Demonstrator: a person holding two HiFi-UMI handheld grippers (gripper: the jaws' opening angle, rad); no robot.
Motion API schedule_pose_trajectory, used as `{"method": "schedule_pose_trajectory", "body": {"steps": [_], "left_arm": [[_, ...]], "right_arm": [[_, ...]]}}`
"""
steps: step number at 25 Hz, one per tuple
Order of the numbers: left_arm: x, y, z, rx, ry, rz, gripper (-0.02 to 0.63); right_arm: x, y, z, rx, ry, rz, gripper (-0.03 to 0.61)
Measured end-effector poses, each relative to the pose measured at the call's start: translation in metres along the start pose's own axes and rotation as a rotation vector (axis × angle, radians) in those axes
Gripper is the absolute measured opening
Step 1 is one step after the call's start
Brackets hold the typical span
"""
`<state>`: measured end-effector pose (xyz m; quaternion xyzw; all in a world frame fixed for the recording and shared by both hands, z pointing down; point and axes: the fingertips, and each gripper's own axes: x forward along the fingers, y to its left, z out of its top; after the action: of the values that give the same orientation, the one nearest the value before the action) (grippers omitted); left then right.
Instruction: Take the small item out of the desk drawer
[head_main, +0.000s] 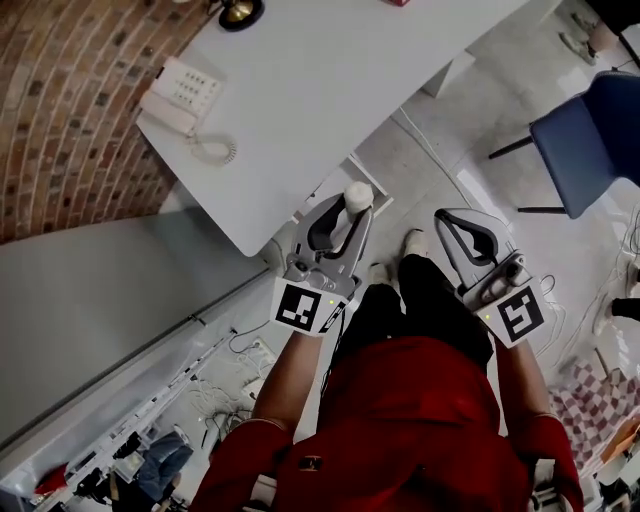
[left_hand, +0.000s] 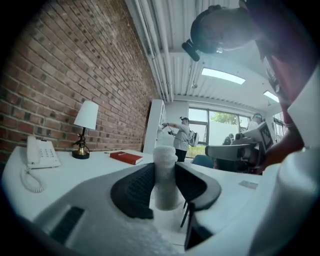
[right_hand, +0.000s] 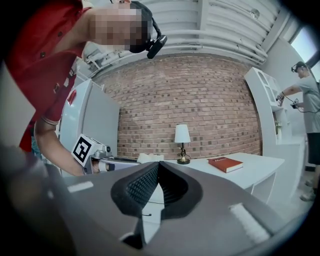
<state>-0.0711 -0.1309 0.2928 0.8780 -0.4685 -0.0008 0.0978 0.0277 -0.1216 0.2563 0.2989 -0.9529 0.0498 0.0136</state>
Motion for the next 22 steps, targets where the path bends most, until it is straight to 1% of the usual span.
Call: {"method": "schedule_pose_trajectory", "body": {"steps": [4, 8, 13, 18, 22], "left_arm": [[-0.015, -0.012, 0.025, 0.027, -0.057, 0.009, 0.133], [-0.031, -0.021, 0.047, 0.066, -0.092, 0.026, 0.133], [-0.052, -0.027, 0.076, 0.115, -0.141, 0.056, 0.133], [-0.070, -0.035, 0.092, 0.134, -0.166, 0.080, 0.133], [-0.077, -0.038, 0.094, 0.143, -0.176, 0.088, 0.133]], "right_arm": [[-0.008, 0.016, 0.019, -0.013, -0.025, 0.010, 0.011], [-0.020, 0.028, 0.035, -0.028, -0.040, 0.016, 0.011], [-0.033, 0.032, 0.052, -0.050, -0.078, 0.008, 0.011], [-0.041, 0.038, 0.062, -0.055, -0.101, 0.001, 0.011], [-0.044, 0.045, 0.064, -0.073, -0.110, 0.005, 0.011]]}}
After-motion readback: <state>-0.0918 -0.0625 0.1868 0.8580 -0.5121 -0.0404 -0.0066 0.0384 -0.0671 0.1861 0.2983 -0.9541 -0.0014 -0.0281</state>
